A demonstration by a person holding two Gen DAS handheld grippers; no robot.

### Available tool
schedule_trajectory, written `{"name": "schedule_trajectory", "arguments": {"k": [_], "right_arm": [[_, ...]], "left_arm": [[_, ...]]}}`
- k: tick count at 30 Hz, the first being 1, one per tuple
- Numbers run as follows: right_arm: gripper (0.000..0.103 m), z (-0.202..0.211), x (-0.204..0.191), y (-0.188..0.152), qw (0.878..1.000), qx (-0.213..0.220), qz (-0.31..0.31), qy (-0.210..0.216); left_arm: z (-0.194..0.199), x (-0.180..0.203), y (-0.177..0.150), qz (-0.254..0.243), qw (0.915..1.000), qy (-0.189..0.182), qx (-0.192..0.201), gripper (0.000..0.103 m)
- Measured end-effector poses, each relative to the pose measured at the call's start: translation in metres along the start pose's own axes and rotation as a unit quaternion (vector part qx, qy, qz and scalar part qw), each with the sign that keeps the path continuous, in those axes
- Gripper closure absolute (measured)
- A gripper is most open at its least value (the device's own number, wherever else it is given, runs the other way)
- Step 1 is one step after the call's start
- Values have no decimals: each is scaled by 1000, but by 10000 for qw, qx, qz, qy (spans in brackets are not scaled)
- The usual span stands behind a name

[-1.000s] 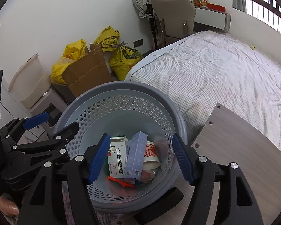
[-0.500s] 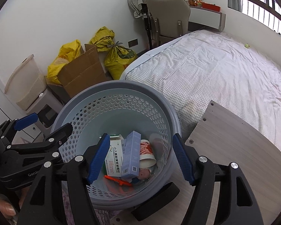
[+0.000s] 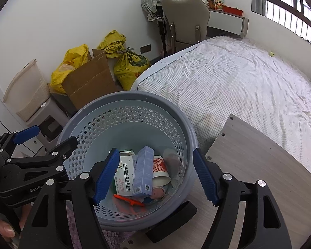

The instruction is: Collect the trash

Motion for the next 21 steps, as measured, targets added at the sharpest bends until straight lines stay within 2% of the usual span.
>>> {"name": "schedule_trajectory", "arguments": {"k": [21], "right_arm": [[32, 8, 4, 0, 9999, 76, -50, -59]], "left_arm": [[4, -2, -5, 28, 10000, 57, -33, 6]]}}
Point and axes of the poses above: each gripper's, at about its wrist camera, not at the fingertips, and z roughly against the way its jaws point, x to its right, y to its top, the point moved 6 cm from there along -z, roughly the way its jaws point, and after that the axes turned 1 degree about x, right-handed, at the moved point
